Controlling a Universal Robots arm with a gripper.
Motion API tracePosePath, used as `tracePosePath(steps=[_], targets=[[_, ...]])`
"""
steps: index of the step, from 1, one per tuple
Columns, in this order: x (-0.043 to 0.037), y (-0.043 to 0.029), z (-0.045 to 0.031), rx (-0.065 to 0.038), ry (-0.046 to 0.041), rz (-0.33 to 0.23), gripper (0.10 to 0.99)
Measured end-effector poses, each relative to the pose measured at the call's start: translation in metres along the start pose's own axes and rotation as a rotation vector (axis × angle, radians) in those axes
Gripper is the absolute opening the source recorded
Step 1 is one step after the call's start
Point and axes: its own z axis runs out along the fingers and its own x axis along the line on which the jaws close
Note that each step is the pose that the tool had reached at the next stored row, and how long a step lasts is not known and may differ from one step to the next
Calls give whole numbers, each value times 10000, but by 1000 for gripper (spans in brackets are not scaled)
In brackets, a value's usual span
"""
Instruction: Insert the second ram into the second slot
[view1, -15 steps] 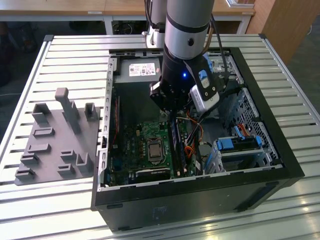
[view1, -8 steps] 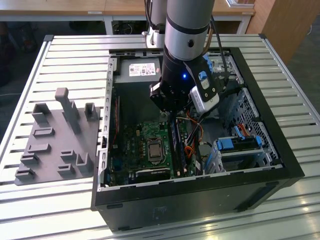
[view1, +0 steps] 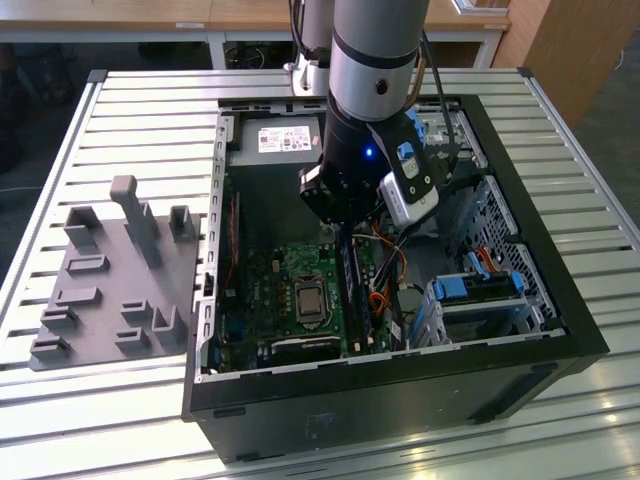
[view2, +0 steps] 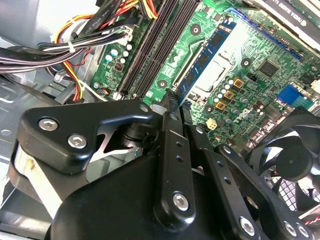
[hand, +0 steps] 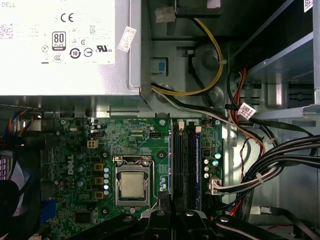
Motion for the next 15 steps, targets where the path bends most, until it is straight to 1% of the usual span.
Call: tracePosePath(steps=[15], targets=[[-1, -1, 32, -2, -15, 0, 137]])
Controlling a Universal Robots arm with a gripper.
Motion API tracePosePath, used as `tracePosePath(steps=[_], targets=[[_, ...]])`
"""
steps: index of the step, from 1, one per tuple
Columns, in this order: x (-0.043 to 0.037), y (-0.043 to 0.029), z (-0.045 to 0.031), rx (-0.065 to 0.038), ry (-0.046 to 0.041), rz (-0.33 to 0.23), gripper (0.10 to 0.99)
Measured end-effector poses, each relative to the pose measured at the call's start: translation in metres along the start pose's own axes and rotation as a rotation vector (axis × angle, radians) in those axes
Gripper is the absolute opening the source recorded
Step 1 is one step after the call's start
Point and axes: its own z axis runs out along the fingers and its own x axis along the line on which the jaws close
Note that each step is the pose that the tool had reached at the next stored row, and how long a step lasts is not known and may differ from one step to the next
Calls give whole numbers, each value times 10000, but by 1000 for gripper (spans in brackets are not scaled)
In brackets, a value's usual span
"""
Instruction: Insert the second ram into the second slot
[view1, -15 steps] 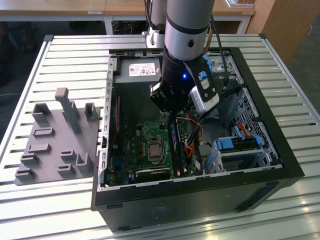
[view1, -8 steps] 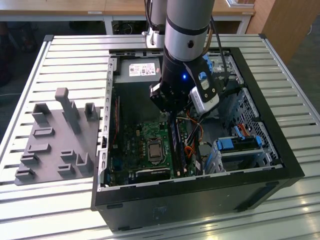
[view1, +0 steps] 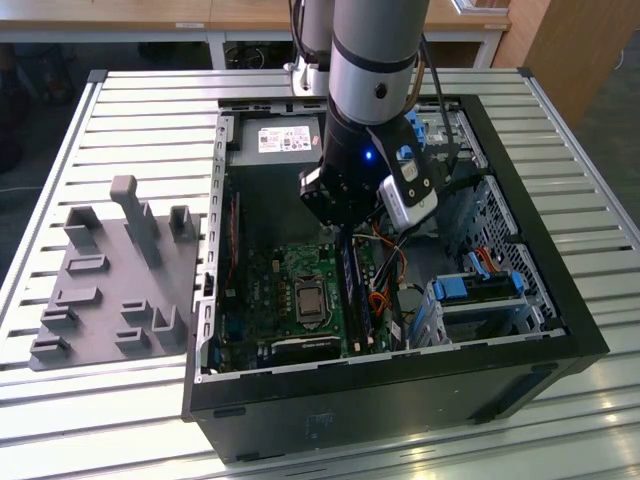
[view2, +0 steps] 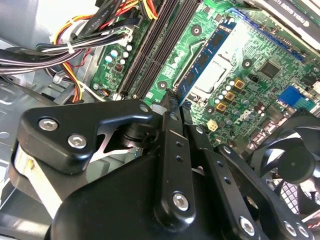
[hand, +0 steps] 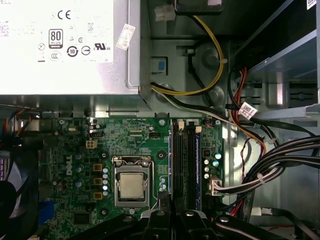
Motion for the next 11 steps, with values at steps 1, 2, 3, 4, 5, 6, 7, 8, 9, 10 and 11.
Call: tracePosePath(steps=[1, 2, 3, 4, 5, 6, 7, 8, 9, 10, 11], targets=[[0, 0, 1, 1, 0, 0, 137], [0, 0, 4, 1, 0, 0, 137], [0, 0, 5, 1, -1, 0, 137], [0, 0, 7, 1, -1, 0, 137], [0, 0, 9, 2, 0, 0, 137], [0, 0, 12, 1, -1, 0, 137], [-1, 0, 15, 1, -1, 0, 137], [-2, 0, 17, 1, -1, 1, 137], [-4, 0, 20, 1, -1, 0, 137], [-5, 0, 23, 0, -1, 0, 137], [-6, 0, 28, -2, -2, 1, 137]])
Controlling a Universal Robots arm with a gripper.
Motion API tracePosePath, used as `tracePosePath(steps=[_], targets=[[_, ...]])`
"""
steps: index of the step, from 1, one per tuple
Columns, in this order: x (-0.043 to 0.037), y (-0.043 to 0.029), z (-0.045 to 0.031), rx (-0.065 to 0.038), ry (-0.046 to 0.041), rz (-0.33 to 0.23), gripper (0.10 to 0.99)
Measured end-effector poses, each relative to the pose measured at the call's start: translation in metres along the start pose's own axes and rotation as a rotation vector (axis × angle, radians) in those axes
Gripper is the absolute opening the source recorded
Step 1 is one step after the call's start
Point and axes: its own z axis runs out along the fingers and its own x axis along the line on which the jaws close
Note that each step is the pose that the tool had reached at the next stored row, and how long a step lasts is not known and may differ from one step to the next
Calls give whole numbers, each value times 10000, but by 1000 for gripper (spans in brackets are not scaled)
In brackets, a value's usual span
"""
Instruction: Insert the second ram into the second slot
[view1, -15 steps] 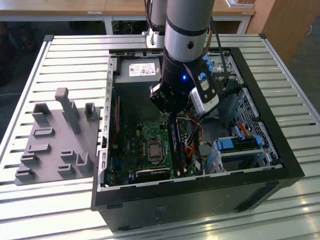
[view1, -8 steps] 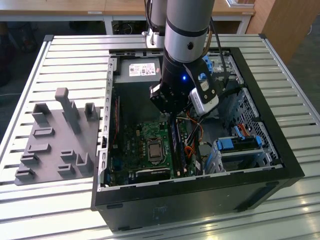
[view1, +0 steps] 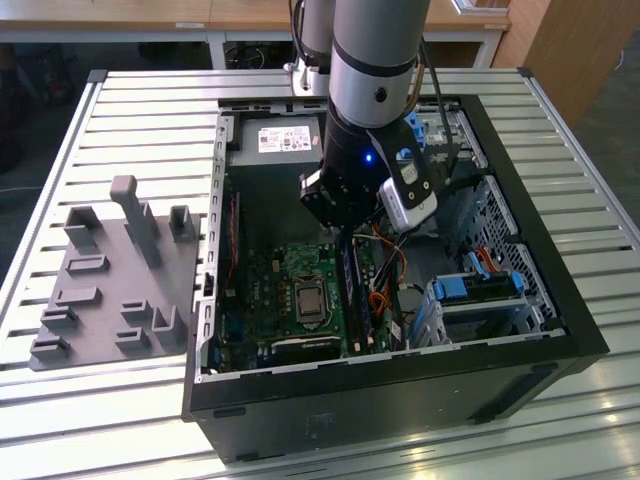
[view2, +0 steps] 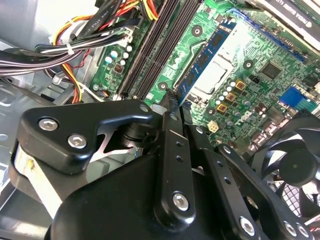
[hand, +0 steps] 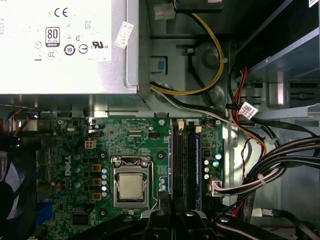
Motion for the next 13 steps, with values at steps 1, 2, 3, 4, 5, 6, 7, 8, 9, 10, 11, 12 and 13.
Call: tracePosePath(steps=[1, 2, 3, 4, 5, 6, 7, 8, 9, 10, 11, 12, 13], targets=[[-1, 0, 4, 2, 0, 0, 137], [-2, 0, 9, 2, -2, -1, 137], [-3, -1, 14, 3, -3, -1, 137], [-5, -1, 22, 2, -3, -3, 137], [-6, -1, 31, 3, -3, -11, 137], [-9, -1, 43, 3, -3, -26, 137], [-12, -2, 59, 2, -2, -32, 137], [-12, -2, 73, 2, -3, -32, 137], [-13, -3, 86, 3, -3, -31, 137], [-14, -3, 97, 3, -3, -32, 137], [-14, -3, 108, 2, -3, -31, 137], [-14, -4, 118, 3, -3, -32, 137], [-14, -4, 126, 3, -3, -32, 137]])
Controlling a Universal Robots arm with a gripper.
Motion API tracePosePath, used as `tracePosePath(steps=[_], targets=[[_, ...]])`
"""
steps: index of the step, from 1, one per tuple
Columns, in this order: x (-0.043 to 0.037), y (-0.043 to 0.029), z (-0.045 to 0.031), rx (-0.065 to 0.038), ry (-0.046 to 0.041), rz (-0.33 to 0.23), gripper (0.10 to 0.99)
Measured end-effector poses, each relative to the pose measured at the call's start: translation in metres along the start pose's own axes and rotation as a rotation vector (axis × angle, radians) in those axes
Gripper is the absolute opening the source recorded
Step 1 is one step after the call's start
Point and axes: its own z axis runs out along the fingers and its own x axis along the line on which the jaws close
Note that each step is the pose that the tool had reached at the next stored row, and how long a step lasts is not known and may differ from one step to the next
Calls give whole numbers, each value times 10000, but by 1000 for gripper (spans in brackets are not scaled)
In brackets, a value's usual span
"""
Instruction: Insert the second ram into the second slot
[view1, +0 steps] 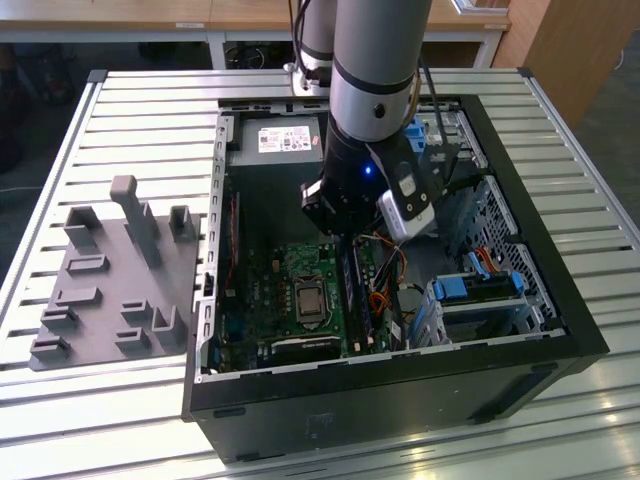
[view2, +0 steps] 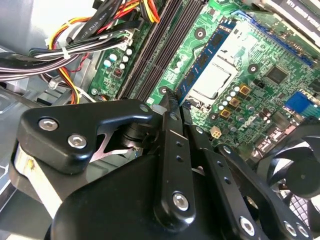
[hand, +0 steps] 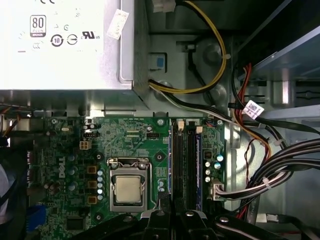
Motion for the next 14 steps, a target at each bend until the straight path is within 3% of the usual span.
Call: tracePosePath(steps=[14], targets=[[0, -8, 53, -1, -1, 36, 137]])
